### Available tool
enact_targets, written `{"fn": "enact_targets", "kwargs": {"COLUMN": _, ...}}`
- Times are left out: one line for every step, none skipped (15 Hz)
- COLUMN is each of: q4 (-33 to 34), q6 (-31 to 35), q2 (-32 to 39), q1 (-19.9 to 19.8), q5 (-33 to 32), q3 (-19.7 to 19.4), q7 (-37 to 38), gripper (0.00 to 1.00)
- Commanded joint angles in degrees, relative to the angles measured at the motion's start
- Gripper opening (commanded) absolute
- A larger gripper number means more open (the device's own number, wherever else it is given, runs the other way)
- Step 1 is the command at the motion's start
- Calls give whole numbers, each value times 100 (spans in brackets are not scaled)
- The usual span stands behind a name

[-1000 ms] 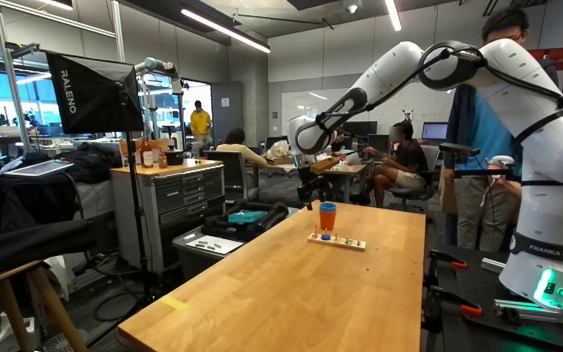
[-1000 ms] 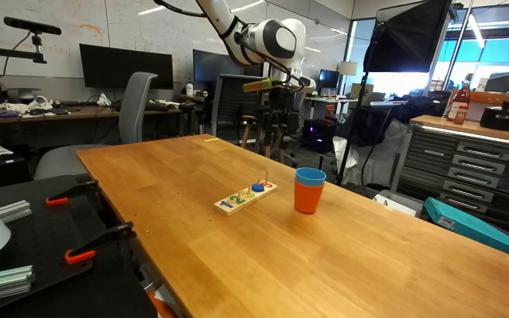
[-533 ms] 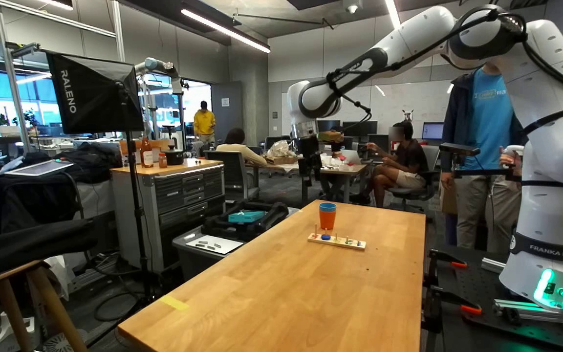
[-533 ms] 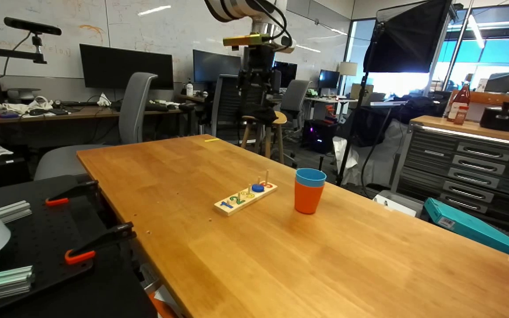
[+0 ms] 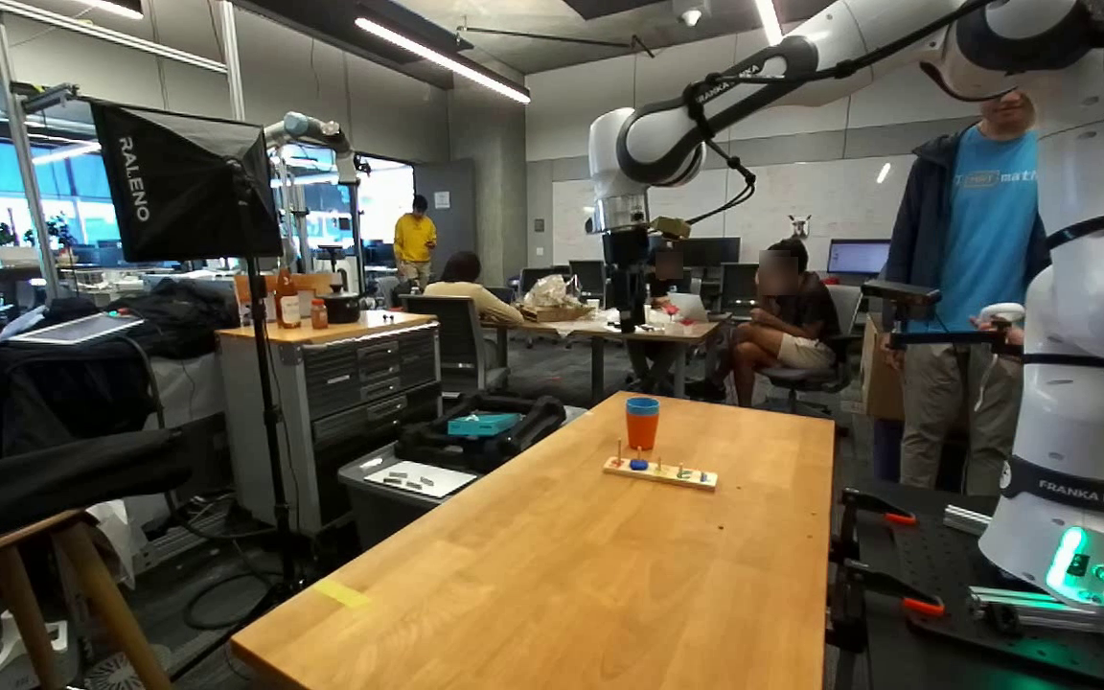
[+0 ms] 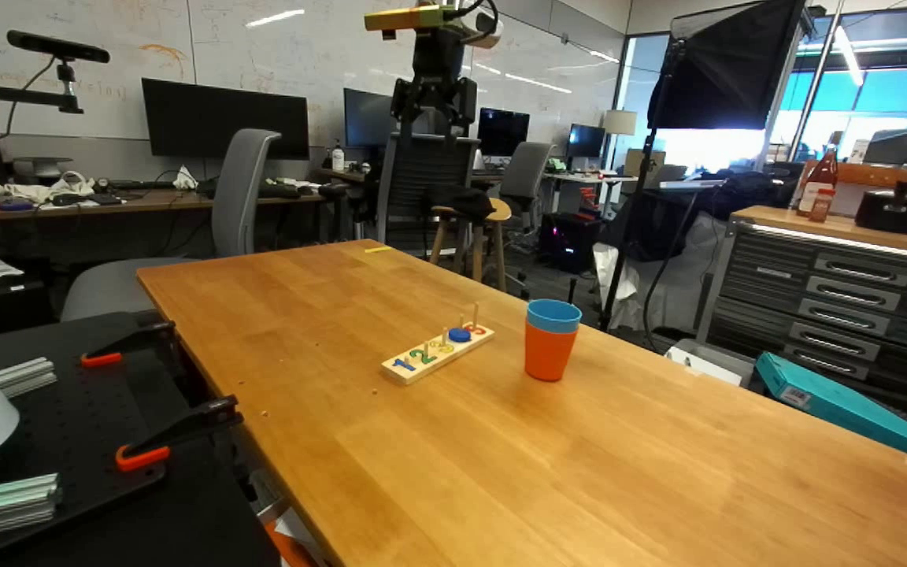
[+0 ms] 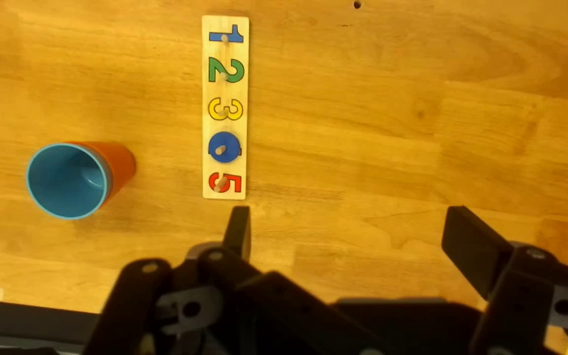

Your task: Stack the blue cup on top of the orange cup

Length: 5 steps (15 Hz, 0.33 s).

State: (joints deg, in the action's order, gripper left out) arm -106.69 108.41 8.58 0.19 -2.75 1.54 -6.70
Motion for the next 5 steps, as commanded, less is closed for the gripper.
{"fn": "enact_targets", "kwargs": {"q4": -31, "q6": -16, "q2": -34, "q1": 17, "q5": 2, "q3": -16, "q7": -6, "gripper": 100}}
{"fn": "enact_targets", "kwargs": {"q4": -54, "q6": -15, "q2": -45, "q1": 17, "q5": 2, "q3": -16, "q7": -11, "gripper": 100}}
{"fn": "enact_targets", "kwargs": {"q4": -65, "q6": -14, "q2": -45, "q1": 17, "q5": 2, "q3": -16, "q7": -14, "gripper": 100}}
{"fn": "enact_targets", "kwargs": {"q4": -72, "q6": -14, "q2": -45, "q1": 17, "q5": 2, "q3": -16, "q7": -16, "gripper": 100}}
{"fn": "enact_targets", "kwargs": {"q4": -77, "q6": -13, "q2": -46, "q1": 17, "q5": 2, "q3": -16, "q7": -19, "gripper": 100}}
